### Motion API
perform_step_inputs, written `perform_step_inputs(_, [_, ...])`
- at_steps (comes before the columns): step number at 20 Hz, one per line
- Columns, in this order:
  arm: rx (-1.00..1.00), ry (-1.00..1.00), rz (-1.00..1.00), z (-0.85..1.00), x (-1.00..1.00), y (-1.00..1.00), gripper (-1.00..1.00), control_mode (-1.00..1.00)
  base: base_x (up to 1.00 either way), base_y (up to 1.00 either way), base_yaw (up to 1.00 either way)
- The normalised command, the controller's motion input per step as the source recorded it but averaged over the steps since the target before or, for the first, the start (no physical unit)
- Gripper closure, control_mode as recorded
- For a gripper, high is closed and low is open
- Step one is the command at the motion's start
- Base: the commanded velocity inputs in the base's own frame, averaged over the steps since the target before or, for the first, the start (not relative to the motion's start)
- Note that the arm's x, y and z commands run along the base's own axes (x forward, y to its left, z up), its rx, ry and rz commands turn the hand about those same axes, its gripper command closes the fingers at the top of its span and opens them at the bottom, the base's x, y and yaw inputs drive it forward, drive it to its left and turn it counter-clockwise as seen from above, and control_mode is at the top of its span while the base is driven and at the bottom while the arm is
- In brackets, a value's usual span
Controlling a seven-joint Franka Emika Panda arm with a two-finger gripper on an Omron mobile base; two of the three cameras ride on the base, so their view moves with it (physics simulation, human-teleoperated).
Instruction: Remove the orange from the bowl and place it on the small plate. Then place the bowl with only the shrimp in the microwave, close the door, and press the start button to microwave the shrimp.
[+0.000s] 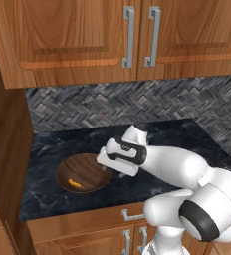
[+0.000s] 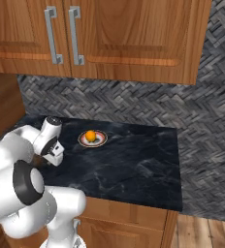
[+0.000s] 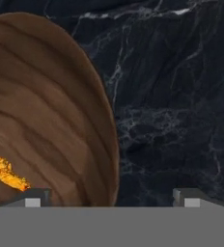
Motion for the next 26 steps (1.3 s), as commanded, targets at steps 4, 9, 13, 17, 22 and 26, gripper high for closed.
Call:
perform_step_inputs(4, [0.0,0.01,0.0,-0.35,0.28,0.28,-1.0,-1.0,0.0,0.0,0.0])
perform_step_inputs(9, [0.0,0.0,0.0,-0.26,0.08,0.25,-1.0,-1.0,0.0,0.0,0.0])
perform_step_inputs(13, [0.0,0.0,0.0,-0.24,0.01,0.24,-1.0,-1.0,0.0,0.0,0.0])
perform_step_inputs(17, [0.0,0.01,0.0,-0.12,0.04,0.21,1.0,-1.0,0.0,0.0,0.0])
perform_step_inputs(22, [0.0,-0.01,0.0,0.0,-0.02,0.03,1.0,-1.0,0.0,0.0,0.0])
perform_step_inputs(26, [0.06,-0.1,0.0,0.24,-0.32,-0.13,1.0,-1.0,0.0,0.0,0.0])
